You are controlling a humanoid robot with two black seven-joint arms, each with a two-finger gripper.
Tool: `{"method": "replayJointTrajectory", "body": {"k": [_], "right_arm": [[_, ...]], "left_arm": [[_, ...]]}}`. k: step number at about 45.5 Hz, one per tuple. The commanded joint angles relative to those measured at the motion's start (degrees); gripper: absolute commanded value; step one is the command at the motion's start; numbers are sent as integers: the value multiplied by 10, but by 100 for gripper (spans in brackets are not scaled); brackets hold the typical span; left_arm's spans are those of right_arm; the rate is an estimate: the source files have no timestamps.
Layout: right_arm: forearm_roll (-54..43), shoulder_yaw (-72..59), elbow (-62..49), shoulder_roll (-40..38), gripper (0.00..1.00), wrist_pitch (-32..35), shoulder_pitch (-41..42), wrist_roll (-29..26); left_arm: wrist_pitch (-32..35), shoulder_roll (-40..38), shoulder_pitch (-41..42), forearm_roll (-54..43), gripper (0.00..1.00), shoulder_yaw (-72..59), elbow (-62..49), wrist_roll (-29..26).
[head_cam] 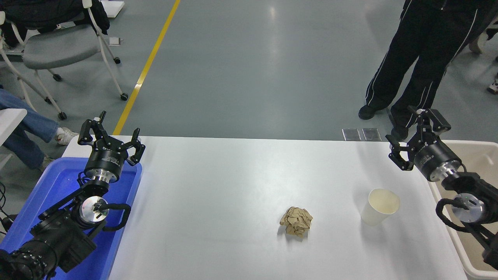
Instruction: Dispose of the paper cup in the dustbin
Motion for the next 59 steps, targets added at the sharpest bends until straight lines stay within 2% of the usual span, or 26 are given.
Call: {"method": "replayJointTrajectory", "body": {"k": [1, 3, 10, 21, 45, 59], "right_arm": [[-151, -94, 53, -64, 99, 3, 51, 2], [-201, -96, 61, -75, 100, 3, 56, 4], [-284, -102, 99, -101, 100, 3, 63, 4], [-434, -216, 101, -123, 100, 3, 115, 4], [-520, -465, 63, -117, 99, -5, 245, 4], [-529, -518, 15, -73, 99, -42, 245, 4]], "left_arm": [[0, 0, 0, 0, 100, 0, 0, 0], [0, 0, 0, 0, 100, 0, 0, 0], [0, 0, 0, 0, 100, 0, 0, 0], [0, 0, 0, 0, 100, 0, 0, 0], [0, 0, 0, 0, 100, 0, 0, 0], [0, 0, 0, 0, 100, 0, 0, 0]]}}
